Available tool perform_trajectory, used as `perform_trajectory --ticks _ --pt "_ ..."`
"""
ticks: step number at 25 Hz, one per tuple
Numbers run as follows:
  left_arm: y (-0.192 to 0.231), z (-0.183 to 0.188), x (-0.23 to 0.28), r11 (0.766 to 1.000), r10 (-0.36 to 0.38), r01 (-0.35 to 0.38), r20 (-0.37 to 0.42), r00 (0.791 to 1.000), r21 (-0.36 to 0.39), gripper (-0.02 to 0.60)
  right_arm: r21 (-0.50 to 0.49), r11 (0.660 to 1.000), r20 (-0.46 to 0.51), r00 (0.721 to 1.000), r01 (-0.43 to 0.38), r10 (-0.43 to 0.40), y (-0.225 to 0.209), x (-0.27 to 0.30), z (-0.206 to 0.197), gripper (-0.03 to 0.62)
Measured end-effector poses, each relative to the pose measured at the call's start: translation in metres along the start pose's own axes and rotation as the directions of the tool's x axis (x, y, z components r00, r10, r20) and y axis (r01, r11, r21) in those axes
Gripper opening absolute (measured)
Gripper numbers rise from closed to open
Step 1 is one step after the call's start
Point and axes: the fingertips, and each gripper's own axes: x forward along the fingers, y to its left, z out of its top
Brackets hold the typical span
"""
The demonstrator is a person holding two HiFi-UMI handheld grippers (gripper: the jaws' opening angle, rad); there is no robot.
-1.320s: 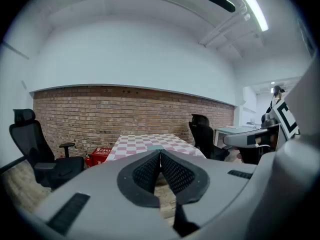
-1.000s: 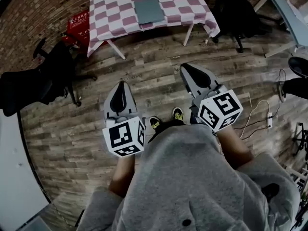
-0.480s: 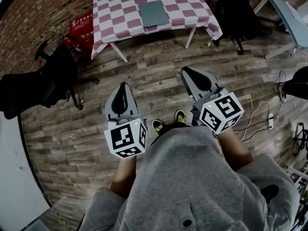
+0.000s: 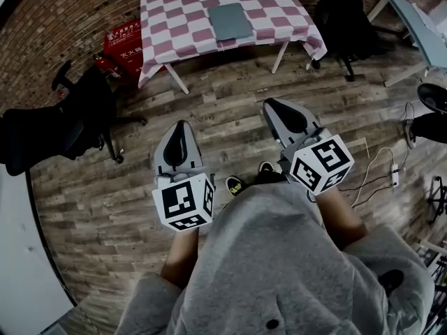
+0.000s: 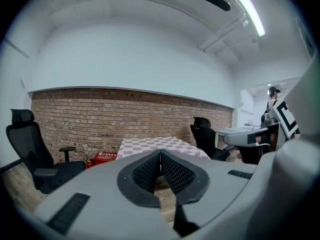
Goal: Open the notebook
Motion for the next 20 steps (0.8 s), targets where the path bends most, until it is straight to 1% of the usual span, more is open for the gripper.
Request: perform_trajectory --ticks 11,20 --pt "0.014 0.002 -0.008 1.000 -0.030 0.030 0.010 0.999 -0.006 0.011 -0.028 1.000 0.009 1.000 0.010 -0.010 0.022 0.010 0.004 0.035" --pt "0.017 0.002 -0.008 0.998 -0.055 0.056 0.037 0.998 -0.017 0.012 -0.053 0.998 0.019 0.999 0.032 -0.031 0.024 0.008 0.004 0.037"
